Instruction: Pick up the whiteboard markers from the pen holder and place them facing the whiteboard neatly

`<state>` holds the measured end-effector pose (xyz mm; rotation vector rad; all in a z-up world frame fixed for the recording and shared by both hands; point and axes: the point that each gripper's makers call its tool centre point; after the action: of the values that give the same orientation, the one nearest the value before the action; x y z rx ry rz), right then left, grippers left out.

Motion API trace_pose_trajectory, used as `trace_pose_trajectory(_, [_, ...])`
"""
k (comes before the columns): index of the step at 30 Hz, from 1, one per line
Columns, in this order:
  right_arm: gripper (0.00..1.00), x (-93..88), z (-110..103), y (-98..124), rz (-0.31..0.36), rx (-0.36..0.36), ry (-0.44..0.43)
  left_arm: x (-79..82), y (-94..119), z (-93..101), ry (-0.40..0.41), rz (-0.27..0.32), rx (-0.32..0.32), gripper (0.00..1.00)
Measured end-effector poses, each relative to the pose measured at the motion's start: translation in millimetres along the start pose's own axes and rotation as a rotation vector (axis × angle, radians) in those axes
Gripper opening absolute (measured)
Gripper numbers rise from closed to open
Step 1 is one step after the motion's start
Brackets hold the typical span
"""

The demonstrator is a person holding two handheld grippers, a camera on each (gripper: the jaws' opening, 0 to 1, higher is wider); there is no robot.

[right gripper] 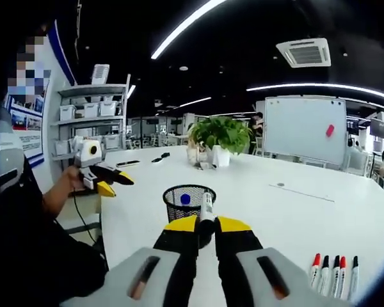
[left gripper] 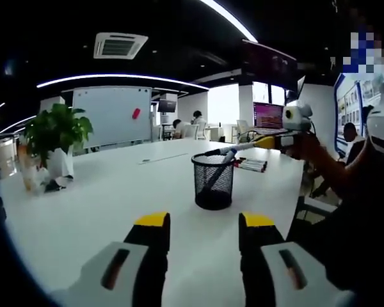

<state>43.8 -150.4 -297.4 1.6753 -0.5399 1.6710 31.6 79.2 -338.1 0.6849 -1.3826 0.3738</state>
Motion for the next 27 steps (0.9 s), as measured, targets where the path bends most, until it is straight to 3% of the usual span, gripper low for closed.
trace_pose_trajectory(14, [0.12, 20.5, 7.3, 14.4, 0.060, -0.050, 0.016, 1.8, 1.6, 0.0, 0.000, 0.007, 0.001, 0.44])
trace_pose_trajectory(27, [0.12, 23.7, 25.1, 28.5, 0.093, -0.128, -0.002, 3.7, 3.0, 0.1, 0.003, 0.013, 0.006, 0.44])
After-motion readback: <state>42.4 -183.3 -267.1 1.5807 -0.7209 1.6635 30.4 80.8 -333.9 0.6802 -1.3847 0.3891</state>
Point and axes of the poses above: the point that each gripper's makers call its tool centre point, and the gripper's own axes: y roughly backward along the fingers, z roughly to its right, x roughly out of its top, and after that the axes turned 2 degrees about y, right-handed
